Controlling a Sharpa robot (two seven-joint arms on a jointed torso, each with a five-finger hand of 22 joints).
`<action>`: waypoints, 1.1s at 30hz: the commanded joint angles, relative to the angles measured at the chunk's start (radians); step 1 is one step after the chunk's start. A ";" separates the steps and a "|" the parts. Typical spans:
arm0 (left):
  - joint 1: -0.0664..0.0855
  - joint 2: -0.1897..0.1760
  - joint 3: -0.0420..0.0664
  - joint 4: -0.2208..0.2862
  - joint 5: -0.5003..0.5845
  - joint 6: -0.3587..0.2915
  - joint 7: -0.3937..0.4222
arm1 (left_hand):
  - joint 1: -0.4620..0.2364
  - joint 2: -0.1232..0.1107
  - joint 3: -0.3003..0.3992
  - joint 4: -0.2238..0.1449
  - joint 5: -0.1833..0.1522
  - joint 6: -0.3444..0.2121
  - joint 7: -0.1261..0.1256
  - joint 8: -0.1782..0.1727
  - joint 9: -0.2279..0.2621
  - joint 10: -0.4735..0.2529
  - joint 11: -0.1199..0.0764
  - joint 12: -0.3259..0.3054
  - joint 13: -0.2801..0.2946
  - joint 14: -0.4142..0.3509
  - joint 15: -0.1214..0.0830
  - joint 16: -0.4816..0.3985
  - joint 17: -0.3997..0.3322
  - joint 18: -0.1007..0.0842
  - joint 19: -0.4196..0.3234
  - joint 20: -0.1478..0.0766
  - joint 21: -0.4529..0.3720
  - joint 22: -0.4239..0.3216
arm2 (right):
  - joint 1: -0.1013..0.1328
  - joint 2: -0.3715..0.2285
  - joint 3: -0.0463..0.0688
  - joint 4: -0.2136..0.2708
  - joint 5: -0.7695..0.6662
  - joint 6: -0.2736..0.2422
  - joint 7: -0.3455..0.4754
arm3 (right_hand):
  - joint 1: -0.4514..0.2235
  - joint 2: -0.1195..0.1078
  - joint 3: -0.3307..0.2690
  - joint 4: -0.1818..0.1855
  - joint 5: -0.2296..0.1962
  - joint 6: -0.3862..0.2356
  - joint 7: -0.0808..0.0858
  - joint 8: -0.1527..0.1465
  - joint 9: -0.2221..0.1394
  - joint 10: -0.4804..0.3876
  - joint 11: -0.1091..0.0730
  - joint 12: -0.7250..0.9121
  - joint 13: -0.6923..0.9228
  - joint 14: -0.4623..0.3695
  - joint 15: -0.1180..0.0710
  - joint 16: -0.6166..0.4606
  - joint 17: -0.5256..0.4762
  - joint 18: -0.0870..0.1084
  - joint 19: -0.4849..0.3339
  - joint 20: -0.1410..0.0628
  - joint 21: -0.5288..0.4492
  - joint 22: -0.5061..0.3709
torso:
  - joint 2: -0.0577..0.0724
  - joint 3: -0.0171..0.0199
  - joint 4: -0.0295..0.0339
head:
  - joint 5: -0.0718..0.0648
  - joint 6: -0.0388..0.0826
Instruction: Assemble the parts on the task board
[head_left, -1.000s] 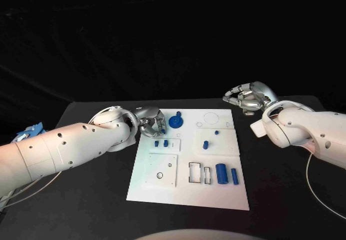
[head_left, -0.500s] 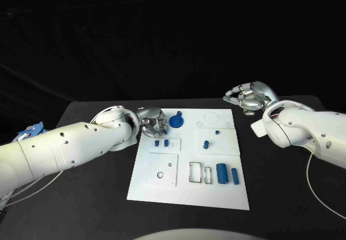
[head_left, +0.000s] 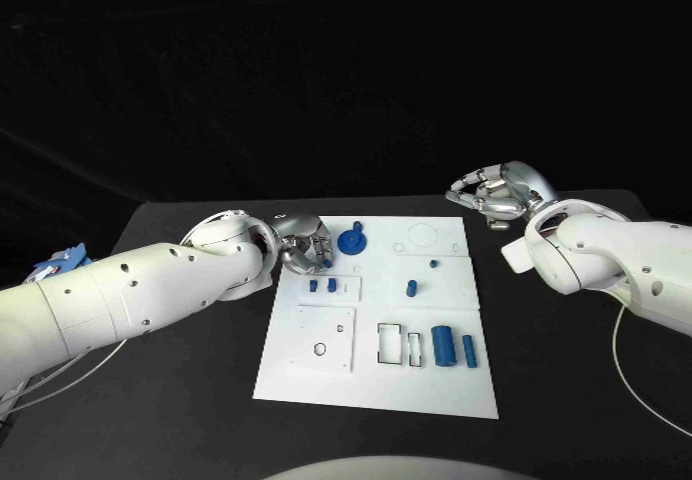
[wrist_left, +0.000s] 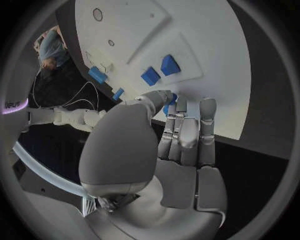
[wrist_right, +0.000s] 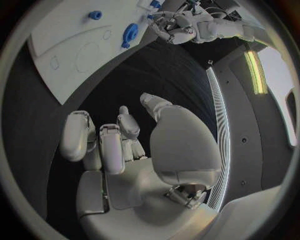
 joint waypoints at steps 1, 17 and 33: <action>-0.001 0.003 -0.001 -0.004 -0.015 0.011 -0.013 | -0.004 0.006 0.002 -0.007 -0.006 0.006 0.000 -0.002 0.002 0.009 -0.001 -0.007 0.002 0.002 -0.006 0.005 0.002 0.001 0.007 -0.002 0.004 0.003 | 0.000 0.000 0.000 0.001 -0.003 0.011 0.008 | -0.005 0.005 0.000 0.007 0.005 -0.004 0.001 0.007 0.002 -0.007 0.000 -0.005 0.000 0.040 -0.007 -0.003 -0.001 0.013 -0.007 -0.001 -0.003 -0.001 | 0.000 -0.0006 0.0007 | 0.000 0.000; -0.001 0.006 -0.001 -0.008 0.007 -0.001 -0.002 | -0.009 0.009 0.001 -0.014 -0.005 -0.022 0.006 -0.032 -0.008 0.014 0.001 -0.019 0.003 0.009 -0.005 0.011 0.014 0.000 0.009 -0.003 0.006 0.004 | -0.001 0.000 0.000 0.000 -0.003 0.012 0.007 | -0.006 0.006 -0.001 0.008 0.005 -0.004 0.001 0.007 0.002 -0.006 0.000 -0.005 0.001 0.040 -0.007 -0.003 0.000 0.013 -0.007 -0.001 -0.004 -0.002 | 0.001 -0.0004 -0.0006 | 0.001 0.002; 0.000 0.007 -0.001 -0.008 0.039 0.026 0.017 | -0.016 0.008 -0.003 -0.013 -0.008 -0.018 0.005 -0.035 -0.008 0.019 0.000 -0.021 0.005 0.006 -0.005 0.010 0.007 0.002 0.001 -0.002 0.000 -0.008 | -0.005 0.003 0.000 -0.003 -0.002 0.014 0.006 | -0.006 0.006 -0.001 0.008 0.005 -0.004 0.001 0.007 0.002 -0.006 0.000 -0.005 0.001 0.040 -0.007 -0.003 0.000 0.013 -0.007 -0.001 -0.004 -0.002 | 0.000 0.0000 0.0000 | 0.001 -0.002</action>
